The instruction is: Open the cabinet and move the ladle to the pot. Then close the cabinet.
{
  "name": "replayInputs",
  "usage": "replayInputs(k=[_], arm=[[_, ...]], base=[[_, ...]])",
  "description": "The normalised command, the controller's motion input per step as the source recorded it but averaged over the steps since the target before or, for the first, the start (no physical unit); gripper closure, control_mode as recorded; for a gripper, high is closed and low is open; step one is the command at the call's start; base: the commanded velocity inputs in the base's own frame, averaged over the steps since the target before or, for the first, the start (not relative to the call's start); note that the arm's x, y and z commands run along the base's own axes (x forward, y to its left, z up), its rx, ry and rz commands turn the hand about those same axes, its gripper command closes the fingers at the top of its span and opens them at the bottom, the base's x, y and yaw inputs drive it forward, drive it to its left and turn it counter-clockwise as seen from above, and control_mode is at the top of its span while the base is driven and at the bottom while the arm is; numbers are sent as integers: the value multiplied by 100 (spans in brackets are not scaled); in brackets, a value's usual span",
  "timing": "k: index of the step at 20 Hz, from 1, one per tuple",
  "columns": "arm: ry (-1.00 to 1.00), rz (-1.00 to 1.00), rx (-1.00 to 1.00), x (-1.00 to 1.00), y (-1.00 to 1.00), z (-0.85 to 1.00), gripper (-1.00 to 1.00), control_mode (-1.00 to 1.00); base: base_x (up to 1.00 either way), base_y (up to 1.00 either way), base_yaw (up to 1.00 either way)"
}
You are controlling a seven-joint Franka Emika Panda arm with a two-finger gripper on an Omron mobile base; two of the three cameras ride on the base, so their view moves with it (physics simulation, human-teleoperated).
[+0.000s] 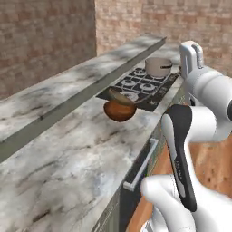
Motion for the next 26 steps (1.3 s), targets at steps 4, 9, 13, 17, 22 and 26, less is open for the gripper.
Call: replayInputs(k=[4, 9, 13, 17, 22, 26], arm=[[0, 0, 0, 0, 0, 0, 100, 100], [0, 0, 0, 0, 0, 0, 100, 100], [0, 0, 0, 0, 0, 0, 100, 100], [0, 0, 0, 0, 0, 0, 100, 100], [0, 0, 0, 0, 0, 0, 100, 100], [0, 0, 0, 0, 0, 0, 100, 100]], base=[[0, 0, 100], [-12, 0, 96], [-32, -15, 79], [-75, -63, 25], [-26, -79, -39], [9, -100, -22]])
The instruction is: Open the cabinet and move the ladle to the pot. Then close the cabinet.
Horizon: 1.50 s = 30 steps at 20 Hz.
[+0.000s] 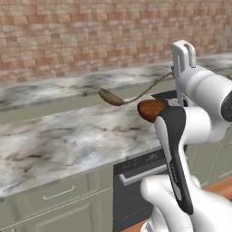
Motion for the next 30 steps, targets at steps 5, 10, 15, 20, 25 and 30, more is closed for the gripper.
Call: replayInputs(k=[5, 10, 15, 20, 25, 30], arm=[[0, 0, 0, 0, 0, 0, 100, 100], [0, 0, 0, 0, 0, 0, 100, 100], [0, 0, 0, 0, 0, 0, 100, 100], [0, 0, 0, 0, 0, 0, 100, 100], [0, 0, 0, 0, 0, 0, 100, 100], [0, 0, 0, 0, 0, 0, 100, 100]], base=[[35, -100, 1], [61, -100, 11], [3, -100, 27], [-10, -100, 35], [-7, -100, 32], [-5, -100, 25]])
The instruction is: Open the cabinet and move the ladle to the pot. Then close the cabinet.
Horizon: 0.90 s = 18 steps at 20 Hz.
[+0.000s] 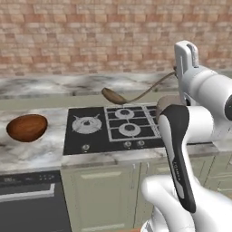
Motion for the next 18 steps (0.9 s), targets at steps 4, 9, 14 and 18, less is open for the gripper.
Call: replayInputs(k=[4, 9, 14, 18], arm=[[0, 0, 0, 0, 0, 0, 100, 100], [0, 0, 0, 0, 0, 0, 100, 100], [0, 0, 0, 0, 0, 0, 100, 100], [0, 0, 0, 0, 0, 0, 100, 100]], base=[[13, -100, 17], [15, -100, 1], [86, -94, -4], [100, -7, -16]])
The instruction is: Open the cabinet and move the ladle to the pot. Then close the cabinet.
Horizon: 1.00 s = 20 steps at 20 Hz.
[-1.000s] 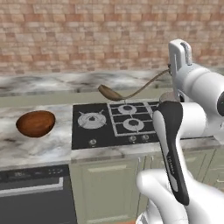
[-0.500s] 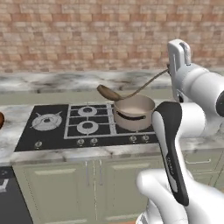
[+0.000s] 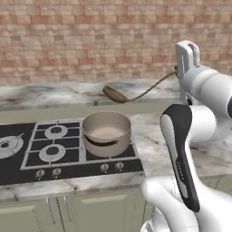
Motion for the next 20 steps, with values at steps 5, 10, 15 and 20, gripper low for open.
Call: replayInputs(k=[5, 10, 15, 20], arm=[[0, 0, 0, 0, 0, 0, 100, 100], [0, 0, 0, 0, 0, 0, 100, 100], [0, 0, 0, 0, 0, 0, 100, 100], [0, 0, 0, 0, 0, 0, 100, 100]], base=[[81, 67, -49], [51, 46, -63], [51, 19, -24], [40, 16, 0]])
